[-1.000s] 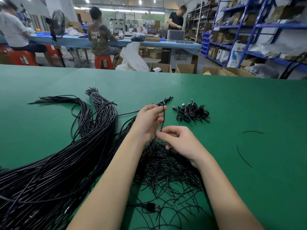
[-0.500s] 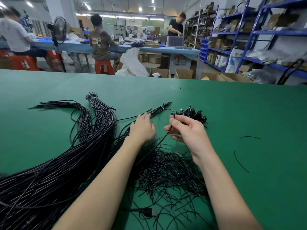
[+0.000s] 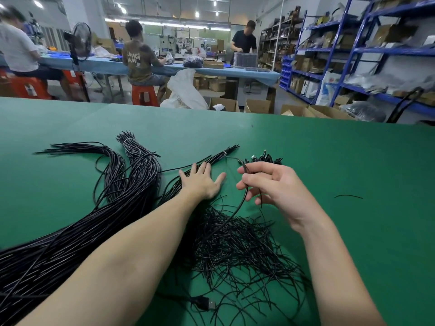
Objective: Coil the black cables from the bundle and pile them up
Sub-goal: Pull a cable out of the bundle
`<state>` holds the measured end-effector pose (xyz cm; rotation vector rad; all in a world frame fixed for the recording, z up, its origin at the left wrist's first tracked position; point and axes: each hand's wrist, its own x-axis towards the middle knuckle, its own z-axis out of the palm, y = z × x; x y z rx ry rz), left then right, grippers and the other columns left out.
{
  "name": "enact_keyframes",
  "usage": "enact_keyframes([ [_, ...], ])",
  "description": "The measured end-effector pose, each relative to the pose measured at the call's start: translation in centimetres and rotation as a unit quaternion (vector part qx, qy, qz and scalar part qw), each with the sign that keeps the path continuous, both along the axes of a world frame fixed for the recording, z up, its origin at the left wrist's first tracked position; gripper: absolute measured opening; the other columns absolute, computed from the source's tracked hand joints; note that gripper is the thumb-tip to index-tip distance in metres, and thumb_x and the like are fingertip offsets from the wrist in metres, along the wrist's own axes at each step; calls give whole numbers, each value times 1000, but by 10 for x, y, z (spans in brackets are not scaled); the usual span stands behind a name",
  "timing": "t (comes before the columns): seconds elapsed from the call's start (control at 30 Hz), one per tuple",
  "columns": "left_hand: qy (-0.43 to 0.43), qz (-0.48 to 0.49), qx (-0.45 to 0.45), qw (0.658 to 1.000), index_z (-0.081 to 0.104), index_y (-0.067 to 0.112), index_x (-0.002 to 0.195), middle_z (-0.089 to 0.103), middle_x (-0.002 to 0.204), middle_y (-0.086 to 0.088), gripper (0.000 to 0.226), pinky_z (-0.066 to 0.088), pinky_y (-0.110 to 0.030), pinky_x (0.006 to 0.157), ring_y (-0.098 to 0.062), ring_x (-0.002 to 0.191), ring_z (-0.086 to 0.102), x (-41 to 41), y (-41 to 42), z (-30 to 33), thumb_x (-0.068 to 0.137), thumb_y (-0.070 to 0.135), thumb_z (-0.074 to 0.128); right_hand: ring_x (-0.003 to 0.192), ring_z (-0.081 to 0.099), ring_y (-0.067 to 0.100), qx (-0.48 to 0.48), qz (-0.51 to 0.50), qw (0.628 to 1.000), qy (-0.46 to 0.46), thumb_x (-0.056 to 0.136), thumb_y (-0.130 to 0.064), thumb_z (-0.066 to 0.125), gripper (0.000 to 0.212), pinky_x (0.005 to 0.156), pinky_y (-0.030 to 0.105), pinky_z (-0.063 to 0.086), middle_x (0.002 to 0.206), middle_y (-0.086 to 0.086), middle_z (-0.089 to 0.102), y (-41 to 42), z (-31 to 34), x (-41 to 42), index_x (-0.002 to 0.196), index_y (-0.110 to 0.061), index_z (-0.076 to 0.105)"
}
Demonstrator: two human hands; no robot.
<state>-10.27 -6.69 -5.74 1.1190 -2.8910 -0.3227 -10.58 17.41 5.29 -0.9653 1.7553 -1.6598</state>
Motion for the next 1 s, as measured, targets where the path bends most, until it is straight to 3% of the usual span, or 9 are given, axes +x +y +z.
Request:
enact_keyframes([
  [0.23, -2, 2, -5, 1000, 6, 19, 161, 3, 169, 4, 78, 0, -67, 117, -24, 155, -1, -2, -1, 1, 97, 64, 13, 62, 65, 11, -70, 47, 996, -17, 83, -22, 70, 28, 52, 18, 48, 88, 7, 78, 8, 13, 4, 109, -12, 71],
  [0.43, 12, 11, -2, 1000, 5, 20, 161, 3, 169, 5, 85, -2, -68, 116, -23, 155, -2, -5, -1, -3, 94, 73, 8, 60, 62, 11, -174, 78, 979, -75, 81, -16, 69, 15, 49, 16, 46, 81, 3, 73, 23, 25, 0, 94, -24, 72],
  [0.5, 15, 11, -1, 1000, 5, 20, 161, 3, 169, 5, 86, -3, -68, 116, -23, 155, -2, -6, -2, -5, 94, 74, 8, 61, 63, 10, -204, 37, 974, -91, 84, -18, 72, 14, 48, 15, 46, 84, 2, 74, 27, 29, -5, 94, -28, 70],
  [0.63, 18, 6, 4, 1000, 6, 21, 161, 3, 169, 4, 84, -3, -65, 117, -23, 155, -1, -4, -4, -5, 95, 73, 9, 67, 72, 12, -167, -112, 968, -148, 93, -11, 67, 12, 51, 14, 52, 92, 5, 79, 17, 10, -12, 101, -20, 62],
  [0.73, 112, 23, 36, 993, 26, 16, 157, 25, 165, -2, 75, 6, -56, 121, -22, 153, 19, -3, -6, 0, 100, 65, 24, 75, 76, 17, -177, -149, 943, -238, 97, -5, 63, 7, 54, 14, 55, 92, 9, 78, 9, -8, -17, 101, -11, 62],
  [0.83, 316, 67, 117, 939, 52, 9, 139, 55, 143, -9, 50, 36, -39, 112, -22, 131, 51, 4, 0, 21, 101, 43, 47, 80, 77, 18, -191, -152, 928, -280, 98, -4, 62, 8, 57, 14, 57, 94, 11, 75, 8, -17, -25, 106, -4, 62],
  [0.9, 401, 69, 162, 899, 67, 13, 112, 70, 112, -5, 26, 47, -26, 82, -12, 93, 64, 12, 10, 44, 99, 31, 53, 82, 77, 19, -198, -162, 919, -299, 98, -2, 62, 16, 61, 16, 59, 101, 16, 73, 9, -23, -29, 113, 3, 61],
  [0.93, 413, 50, 216, 883, 69, 15, 98, 71, 95, -1, 22, 45, -22, 69, -6, 73, 62, 17, 17, 56, 98, 31, 54, 83, 77, 20, -195, -171, 916, -306, 97, -1, 62, 22, 64, 17, 60, 106, 20, 72, 9, -27, -31, 118, 6, 60],
  [1.0, 351, -29, 316, 881, 69, 19, 93, 68, 76, 6, 29, 40, -20, 51, -2, 50, 53, 33, 36, 79, 97, 44, 55, 86, 77, 21, -179, -180, 917, -306, 97, 0, 62, 31, 66, 17, 60, 113, 25, 69, 11, -34, -34, 126, 10, 57],
])
